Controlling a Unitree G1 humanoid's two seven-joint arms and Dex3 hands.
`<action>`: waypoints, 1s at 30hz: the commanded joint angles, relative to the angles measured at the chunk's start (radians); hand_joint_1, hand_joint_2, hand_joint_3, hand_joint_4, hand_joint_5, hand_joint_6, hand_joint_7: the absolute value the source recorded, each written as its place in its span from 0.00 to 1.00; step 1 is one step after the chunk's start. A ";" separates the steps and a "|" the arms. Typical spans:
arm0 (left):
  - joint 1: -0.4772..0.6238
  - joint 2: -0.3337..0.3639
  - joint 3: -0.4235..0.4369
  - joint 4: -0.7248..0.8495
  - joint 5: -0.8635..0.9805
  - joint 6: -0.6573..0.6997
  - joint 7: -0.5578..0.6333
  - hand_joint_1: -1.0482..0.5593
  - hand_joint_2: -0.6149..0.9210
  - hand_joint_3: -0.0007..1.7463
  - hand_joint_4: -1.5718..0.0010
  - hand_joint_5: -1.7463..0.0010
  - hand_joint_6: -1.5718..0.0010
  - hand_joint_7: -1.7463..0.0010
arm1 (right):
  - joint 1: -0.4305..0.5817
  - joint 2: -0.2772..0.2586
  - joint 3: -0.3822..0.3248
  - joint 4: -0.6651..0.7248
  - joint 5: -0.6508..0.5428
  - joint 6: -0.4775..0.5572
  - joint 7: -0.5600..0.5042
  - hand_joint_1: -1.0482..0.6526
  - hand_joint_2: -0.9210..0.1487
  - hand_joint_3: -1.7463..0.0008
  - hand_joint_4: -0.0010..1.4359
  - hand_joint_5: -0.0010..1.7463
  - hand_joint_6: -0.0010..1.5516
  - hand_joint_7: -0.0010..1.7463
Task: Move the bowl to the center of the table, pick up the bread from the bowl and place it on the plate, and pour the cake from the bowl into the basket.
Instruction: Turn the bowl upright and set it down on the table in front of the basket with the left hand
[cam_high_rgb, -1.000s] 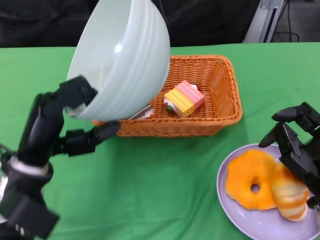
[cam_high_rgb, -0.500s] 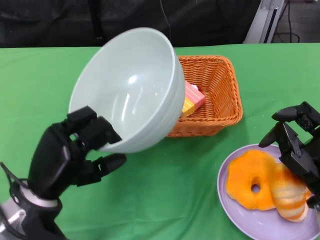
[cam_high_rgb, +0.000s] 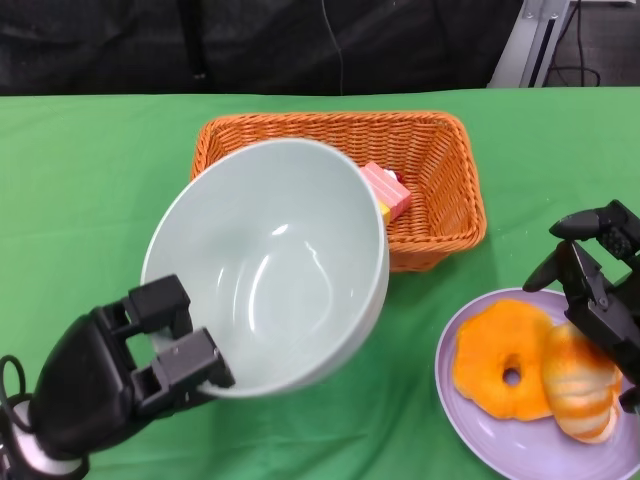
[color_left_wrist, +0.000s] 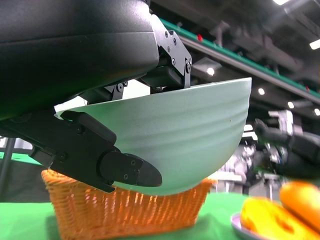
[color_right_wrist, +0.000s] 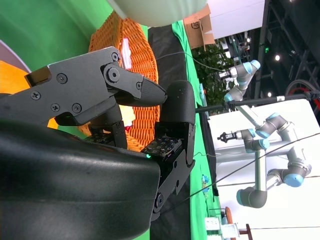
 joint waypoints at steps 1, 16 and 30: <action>-0.013 0.057 -0.055 0.005 -0.029 0.029 0.059 0.53 1.00 0.19 0.62 0.00 0.70 0.00 | -0.013 -0.022 -0.015 0.004 0.019 0.008 0.004 0.56 0.13 0.57 0.51 1.00 0.39 0.83; -0.048 0.090 -0.206 0.056 -0.066 0.074 0.059 0.52 1.00 0.21 0.63 0.00 0.67 0.01 | -0.012 -0.025 -0.022 -0.003 0.038 0.035 0.009 0.56 0.08 0.62 0.50 0.99 0.40 0.80; -0.112 0.096 -0.341 0.142 -0.077 0.081 0.059 0.52 1.00 0.24 0.64 0.00 0.69 0.00 | -0.013 -0.020 -0.020 -0.002 0.029 0.027 0.007 0.56 0.08 0.62 0.51 1.00 0.40 0.82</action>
